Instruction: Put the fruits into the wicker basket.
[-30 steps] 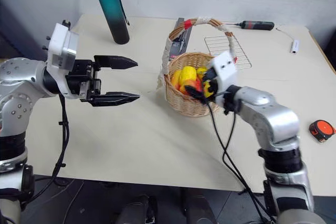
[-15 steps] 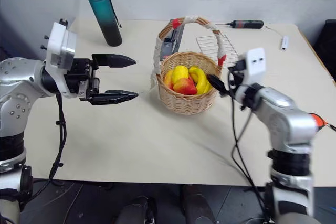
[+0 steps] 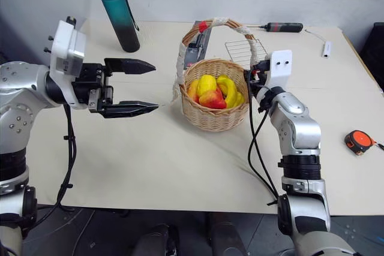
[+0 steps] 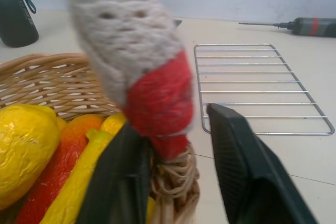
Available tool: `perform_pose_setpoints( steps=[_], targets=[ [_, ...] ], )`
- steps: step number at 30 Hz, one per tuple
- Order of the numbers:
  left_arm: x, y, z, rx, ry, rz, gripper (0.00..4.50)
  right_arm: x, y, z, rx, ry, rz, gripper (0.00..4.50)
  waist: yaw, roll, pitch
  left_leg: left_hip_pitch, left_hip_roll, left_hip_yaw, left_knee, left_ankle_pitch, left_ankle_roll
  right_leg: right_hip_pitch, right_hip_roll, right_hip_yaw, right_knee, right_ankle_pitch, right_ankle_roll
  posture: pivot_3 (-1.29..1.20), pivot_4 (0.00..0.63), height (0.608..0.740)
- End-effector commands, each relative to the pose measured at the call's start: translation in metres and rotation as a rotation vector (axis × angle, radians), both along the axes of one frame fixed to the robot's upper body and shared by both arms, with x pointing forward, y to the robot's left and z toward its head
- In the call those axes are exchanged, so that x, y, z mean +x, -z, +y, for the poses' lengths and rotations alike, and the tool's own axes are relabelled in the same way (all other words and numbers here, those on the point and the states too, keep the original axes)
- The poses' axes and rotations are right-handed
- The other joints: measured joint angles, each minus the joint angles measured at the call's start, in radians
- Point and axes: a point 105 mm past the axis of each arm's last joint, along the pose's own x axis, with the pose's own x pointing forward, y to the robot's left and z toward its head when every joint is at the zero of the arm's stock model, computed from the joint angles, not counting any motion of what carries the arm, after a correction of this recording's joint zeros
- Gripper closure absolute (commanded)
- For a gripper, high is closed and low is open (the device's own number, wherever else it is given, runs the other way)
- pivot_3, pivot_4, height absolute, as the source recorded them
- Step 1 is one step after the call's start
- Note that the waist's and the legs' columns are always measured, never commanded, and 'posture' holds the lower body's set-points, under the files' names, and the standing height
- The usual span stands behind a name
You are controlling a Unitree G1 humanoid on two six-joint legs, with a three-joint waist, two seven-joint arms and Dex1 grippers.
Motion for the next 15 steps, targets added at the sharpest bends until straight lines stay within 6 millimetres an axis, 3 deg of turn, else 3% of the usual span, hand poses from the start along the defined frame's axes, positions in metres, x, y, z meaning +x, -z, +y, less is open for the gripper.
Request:
perform_pose_setpoints(
  steps=[1,5,7,10,15],
  targets=[
    [0.000,-0.006,0.005,-0.014,-0.016,-0.029,0.00,-0.012,-0.022,0.003,-0.027,-0.017,-0.099,4.19,0.000,0.000,0.000,0.000,0.000,0.000,0.000,0.000,0.000,0.000,0.000,0.000,0.000,0.000,0.000,0.00,0.150,0.740],
    [0.004,-0.004,0.003,-0.015,-0.019,-0.021,0.00,-0.023,-0.030,-0.001,-0.093,-0.034,-0.141,4.22,0.002,0.000,0.000,0.000,0.000,0.000,0.000,0.000,0.000,0.000,0.000,0.000,0.000,0.000,0.000,0.00,0.150,0.740],
    [0.007,-0.003,-0.001,-0.021,-0.013,-0.013,0.00,-0.040,-0.046,-0.018,-0.117,-0.060,-0.178,4.22,0.005,0.000,0.000,0.000,0.000,0.000,0.000,0.000,0.000,0.000,0.000,0.000,0.000,0.000,0.000,0.00,0.150,0.740],
    [0.006,-0.003,-0.005,-0.030,0.015,-0.002,0.00,-0.065,-0.061,-0.052,-0.171,-0.057,-0.192,4.22,0.027,0.001,0.001,-0.002,0.000,-0.002,0.000,-0.001,0.001,0.000,0.000,-0.001,0.000,0.000,0.000,0.00,0.150,0.740],
    [0.006,-0.003,-0.007,-0.048,0.038,0.012,0.00,-0.087,-0.064,-0.114,-0.178,0.097,-0.149,4.22,0.035,0.001,0.000,-0.002,-0.001,-0.002,0.001,-0.003,0.006,0.001,-0.001,-0.001,-0.005,0.000,0.001,0.00,0.150,0.740]
  ],
)
